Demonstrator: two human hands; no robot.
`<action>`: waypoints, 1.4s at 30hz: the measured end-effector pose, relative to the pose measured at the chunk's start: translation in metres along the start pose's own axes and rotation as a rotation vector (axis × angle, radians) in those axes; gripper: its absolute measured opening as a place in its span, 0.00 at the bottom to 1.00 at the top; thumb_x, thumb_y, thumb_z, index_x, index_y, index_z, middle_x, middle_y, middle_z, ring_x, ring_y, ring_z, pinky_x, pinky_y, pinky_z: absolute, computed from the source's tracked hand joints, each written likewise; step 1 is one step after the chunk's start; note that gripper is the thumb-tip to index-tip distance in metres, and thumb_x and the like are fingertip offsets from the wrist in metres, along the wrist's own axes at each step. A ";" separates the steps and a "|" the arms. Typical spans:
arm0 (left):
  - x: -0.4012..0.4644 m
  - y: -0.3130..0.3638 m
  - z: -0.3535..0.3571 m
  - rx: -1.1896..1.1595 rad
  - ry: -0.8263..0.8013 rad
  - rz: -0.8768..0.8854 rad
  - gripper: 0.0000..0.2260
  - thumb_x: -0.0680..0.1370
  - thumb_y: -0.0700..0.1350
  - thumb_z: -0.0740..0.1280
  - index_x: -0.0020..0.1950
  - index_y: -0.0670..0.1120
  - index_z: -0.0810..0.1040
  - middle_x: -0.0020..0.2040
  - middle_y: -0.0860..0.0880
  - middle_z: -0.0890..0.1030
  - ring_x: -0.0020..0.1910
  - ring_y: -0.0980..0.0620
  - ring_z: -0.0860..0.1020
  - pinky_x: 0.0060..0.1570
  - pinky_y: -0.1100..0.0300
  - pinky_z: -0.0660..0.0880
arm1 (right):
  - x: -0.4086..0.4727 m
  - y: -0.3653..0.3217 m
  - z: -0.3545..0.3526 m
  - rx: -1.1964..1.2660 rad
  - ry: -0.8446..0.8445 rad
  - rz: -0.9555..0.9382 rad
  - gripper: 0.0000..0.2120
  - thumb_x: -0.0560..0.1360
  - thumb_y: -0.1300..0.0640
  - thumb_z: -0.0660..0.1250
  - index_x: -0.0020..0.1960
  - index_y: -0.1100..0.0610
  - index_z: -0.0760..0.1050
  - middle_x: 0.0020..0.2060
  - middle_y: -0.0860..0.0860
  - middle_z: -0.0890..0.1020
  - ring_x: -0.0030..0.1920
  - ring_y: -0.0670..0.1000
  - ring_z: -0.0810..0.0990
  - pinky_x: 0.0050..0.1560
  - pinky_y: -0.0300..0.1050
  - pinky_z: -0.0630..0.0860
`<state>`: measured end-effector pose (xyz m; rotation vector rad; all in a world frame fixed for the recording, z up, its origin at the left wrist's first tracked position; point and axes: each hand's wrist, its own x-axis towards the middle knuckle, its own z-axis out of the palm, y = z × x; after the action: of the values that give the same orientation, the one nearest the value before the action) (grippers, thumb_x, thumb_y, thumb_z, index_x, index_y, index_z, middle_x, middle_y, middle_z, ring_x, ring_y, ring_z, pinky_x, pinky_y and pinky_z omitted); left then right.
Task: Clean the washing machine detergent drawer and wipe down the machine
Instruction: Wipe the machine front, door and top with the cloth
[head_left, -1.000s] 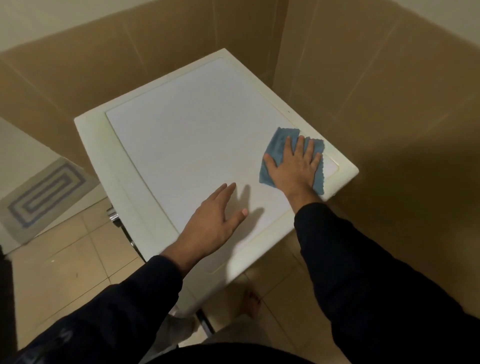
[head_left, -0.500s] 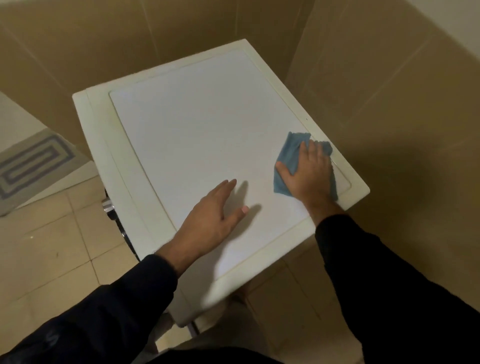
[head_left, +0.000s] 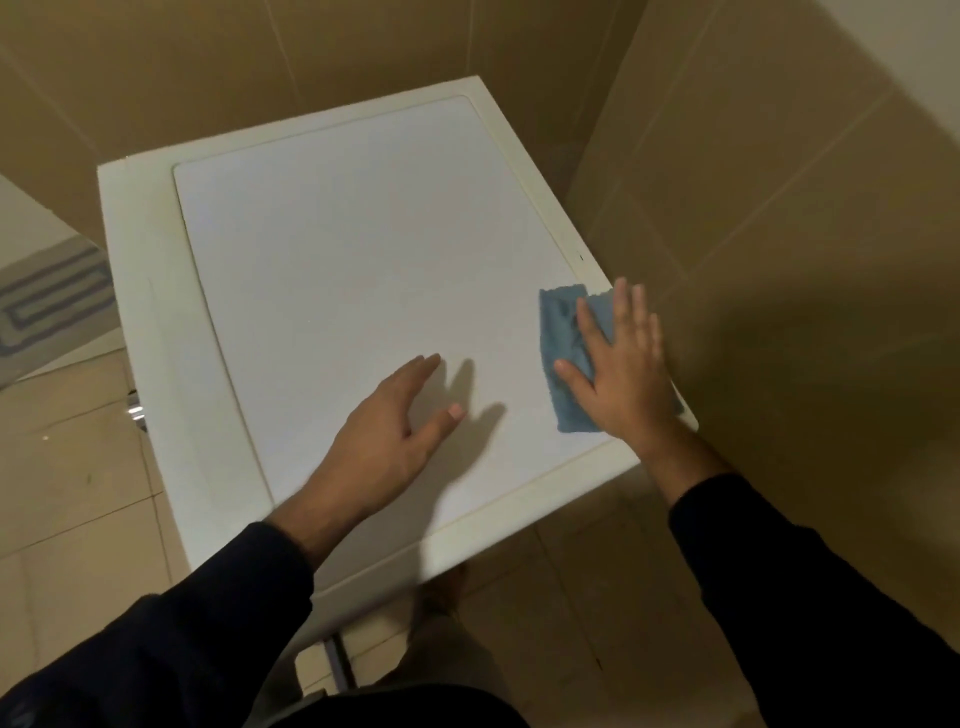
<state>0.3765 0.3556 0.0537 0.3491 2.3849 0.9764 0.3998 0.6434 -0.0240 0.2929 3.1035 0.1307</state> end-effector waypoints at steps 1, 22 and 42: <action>0.001 -0.001 0.000 0.003 0.004 -0.003 0.29 0.78 0.60 0.62 0.78 0.55 0.62 0.76 0.54 0.65 0.65 0.43 0.74 0.69 0.53 0.66 | 0.008 0.001 -0.001 -0.017 0.001 0.081 0.38 0.78 0.30 0.43 0.80 0.52 0.50 0.79 0.62 0.50 0.79 0.64 0.47 0.75 0.63 0.50; 0.061 0.028 -0.002 0.132 0.050 0.067 0.28 0.80 0.59 0.61 0.78 0.49 0.62 0.77 0.51 0.65 0.68 0.47 0.72 0.66 0.59 0.65 | 0.166 -0.024 0.007 0.199 0.047 0.117 0.30 0.84 0.45 0.51 0.81 0.55 0.46 0.79 0.59 0.51 0.79 0.60 0.50 0.77 0.57 0.55; 0.032 0.026 -0.008 0.041 0.097 0.032 0.27 0.81 0.58 0.60 0.78 0.51 0.61 0.77 0.53 0.64 0.69 0.53 0.70 0.62 0.65 0.61 | 0.109 -0.045 0.000 0.156 -0.055 -0.047 0.34 0.82 0.39 0.45 0.80 0.59 0.44 0.80 0.57 0.52 0.80 0.54 0.49 0.78 0.51 0.46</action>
<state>0.3466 0.3822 0.0648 0.3642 2.4973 0.9801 0.2843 0.6197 -0.0293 0.2220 3.0679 -0.1182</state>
